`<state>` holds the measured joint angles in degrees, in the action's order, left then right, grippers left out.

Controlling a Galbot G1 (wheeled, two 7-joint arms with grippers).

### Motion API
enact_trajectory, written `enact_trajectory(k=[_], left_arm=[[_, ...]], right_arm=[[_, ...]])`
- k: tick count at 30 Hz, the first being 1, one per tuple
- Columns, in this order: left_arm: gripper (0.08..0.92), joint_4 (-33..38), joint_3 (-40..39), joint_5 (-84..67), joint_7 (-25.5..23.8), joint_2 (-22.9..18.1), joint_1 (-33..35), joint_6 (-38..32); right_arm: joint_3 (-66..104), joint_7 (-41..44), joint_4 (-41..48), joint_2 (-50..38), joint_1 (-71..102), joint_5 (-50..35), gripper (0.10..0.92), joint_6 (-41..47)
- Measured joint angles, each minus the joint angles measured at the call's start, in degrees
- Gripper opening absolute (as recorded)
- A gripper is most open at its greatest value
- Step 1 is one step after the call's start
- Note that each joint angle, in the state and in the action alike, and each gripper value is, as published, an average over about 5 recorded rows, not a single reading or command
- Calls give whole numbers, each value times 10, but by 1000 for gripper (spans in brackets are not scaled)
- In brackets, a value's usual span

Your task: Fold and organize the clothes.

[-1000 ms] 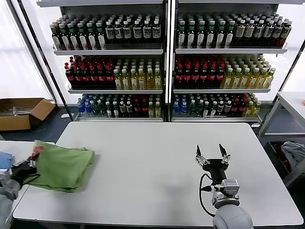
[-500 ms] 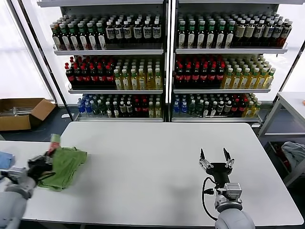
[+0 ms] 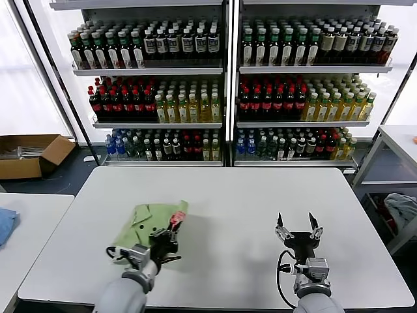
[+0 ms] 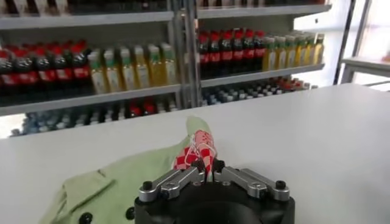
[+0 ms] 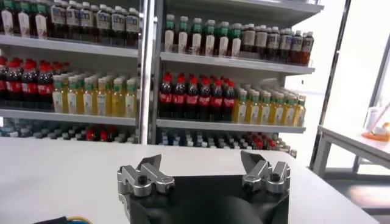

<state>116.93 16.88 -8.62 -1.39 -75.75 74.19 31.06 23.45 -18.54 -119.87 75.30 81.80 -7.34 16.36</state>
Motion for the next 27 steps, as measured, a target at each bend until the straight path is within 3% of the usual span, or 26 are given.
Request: enact_trajectory(k=[8,19,27], left_arm=[[153,-3,-35,-21,17,-39,-34,3],[459,12,-45,-113,26,-66,-44,-30],[693,10,-11,-108,45,-56,-43,-32]], right_arm=[[-10,2,10,5,-3,3,823,3],[-36,-11,21,3,-30,-36,823,29],[-74,-43,21,-4,-68,-180,823,81]])
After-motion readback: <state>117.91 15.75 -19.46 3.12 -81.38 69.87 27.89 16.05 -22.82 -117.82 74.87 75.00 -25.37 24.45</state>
